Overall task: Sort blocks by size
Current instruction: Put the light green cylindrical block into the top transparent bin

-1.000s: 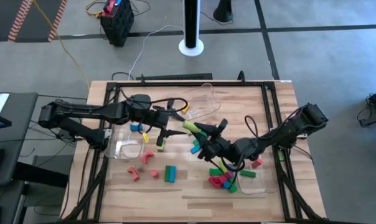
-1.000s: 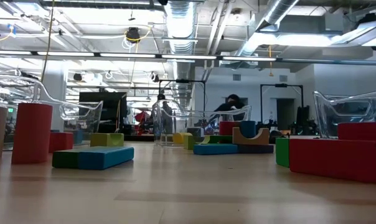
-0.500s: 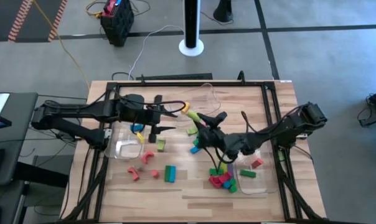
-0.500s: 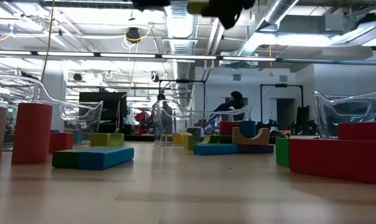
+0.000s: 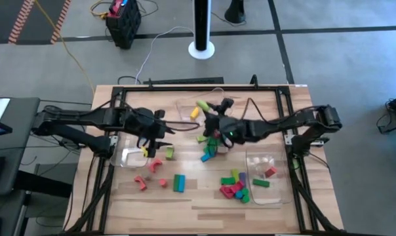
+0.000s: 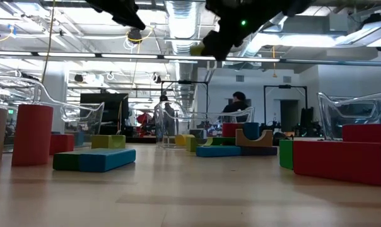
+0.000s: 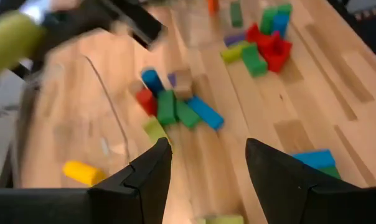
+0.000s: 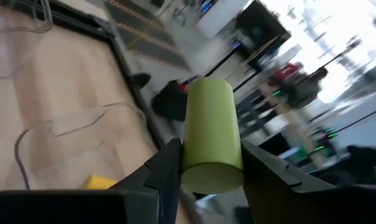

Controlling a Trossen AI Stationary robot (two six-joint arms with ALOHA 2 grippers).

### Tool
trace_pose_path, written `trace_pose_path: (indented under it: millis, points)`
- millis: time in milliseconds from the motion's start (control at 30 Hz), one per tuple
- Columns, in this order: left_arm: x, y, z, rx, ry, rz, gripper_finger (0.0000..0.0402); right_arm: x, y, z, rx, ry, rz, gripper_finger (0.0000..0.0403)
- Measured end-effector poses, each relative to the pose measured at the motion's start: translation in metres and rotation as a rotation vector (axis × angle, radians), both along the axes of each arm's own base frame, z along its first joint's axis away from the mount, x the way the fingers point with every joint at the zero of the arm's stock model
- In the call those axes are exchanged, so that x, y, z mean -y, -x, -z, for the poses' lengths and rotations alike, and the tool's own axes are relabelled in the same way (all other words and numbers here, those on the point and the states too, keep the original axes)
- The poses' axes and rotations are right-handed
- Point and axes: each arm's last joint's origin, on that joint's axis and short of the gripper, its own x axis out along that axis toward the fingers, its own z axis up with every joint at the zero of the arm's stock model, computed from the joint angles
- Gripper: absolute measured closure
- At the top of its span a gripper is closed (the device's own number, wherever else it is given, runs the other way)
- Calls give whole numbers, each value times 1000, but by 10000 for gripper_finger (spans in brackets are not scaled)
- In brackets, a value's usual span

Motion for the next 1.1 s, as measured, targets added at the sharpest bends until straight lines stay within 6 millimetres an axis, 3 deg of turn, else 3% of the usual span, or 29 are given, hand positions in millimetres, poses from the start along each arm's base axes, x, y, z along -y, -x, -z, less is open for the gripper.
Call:
trace_pose_path:
  millis: [333, 533, 667, 900, 1100]
  points:
    - [15, 2, 8, -52, 2, 62, 202, 70, 5, -12, 12, -359, 7, 232]
    - [17, 3, 38, -125, 0, 70, 202, 112, 17, -12, 59, -615, -17, 232]
    - [17, 3, 51, -138, 17, 55, 203, 137, 21, 1, 88, -776, -34, 232]
    - [17, 4, 57, -148, 33, 42, 203, 157, 11, 38, 18, -960, -30, 232]
    - [18, 4, 57, -148, 37, 40, 203, 163, -10, 48, -73, -992, -10, 232]
